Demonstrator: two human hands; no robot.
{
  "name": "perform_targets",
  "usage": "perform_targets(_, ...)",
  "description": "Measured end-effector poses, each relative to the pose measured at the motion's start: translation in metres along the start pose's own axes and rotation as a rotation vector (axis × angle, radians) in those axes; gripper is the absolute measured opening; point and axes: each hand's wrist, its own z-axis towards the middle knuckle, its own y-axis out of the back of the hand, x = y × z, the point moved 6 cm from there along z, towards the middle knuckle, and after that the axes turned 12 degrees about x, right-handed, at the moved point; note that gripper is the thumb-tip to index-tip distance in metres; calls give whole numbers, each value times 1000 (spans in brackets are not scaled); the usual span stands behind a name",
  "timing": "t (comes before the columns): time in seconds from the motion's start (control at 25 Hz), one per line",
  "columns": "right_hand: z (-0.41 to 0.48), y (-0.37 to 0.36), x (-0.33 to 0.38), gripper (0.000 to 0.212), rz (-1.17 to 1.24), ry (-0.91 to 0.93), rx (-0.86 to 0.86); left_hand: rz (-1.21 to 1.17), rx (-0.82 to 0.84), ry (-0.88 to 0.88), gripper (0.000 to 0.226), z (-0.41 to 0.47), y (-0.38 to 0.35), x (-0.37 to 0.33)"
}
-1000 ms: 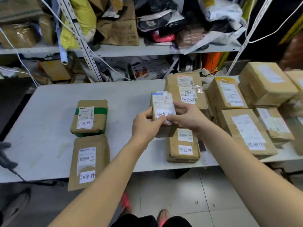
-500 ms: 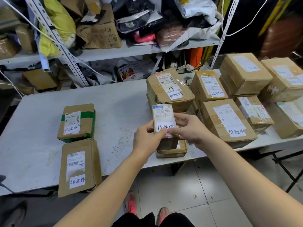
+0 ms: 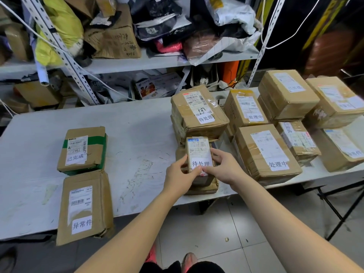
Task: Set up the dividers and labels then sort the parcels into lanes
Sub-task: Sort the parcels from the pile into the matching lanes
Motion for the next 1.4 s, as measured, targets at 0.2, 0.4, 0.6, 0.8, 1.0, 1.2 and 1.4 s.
perform_targets(0.2,2,-5,31,57,-304,-42,-126,175,85,58,61,4,15,-9)
perform_targets(0.4,1,-19,93,62,-617,144,-238,557,22,43,64,-6,77,-31)
perform_targets(0.6,40,-72,153,67,-785,322,-84,1059,-127,17,70,-26,172,-45)
perform_targets(0.8,79,-137,191,73,-982,328,21,1144,-257,99,68,-37,267,-20)
perform_targets(1.0,126,-208,218,74,-992,277,95,1084,-276,196,53,-30,350,27)
perform_targets(1.2,177,-271,223,72,-980,173,139,1080,-221,279,52,-5,427,93)
perform_targets(1.4,216,-315,199,73,-876,25,161,955,-94,283,65,23,446,156)
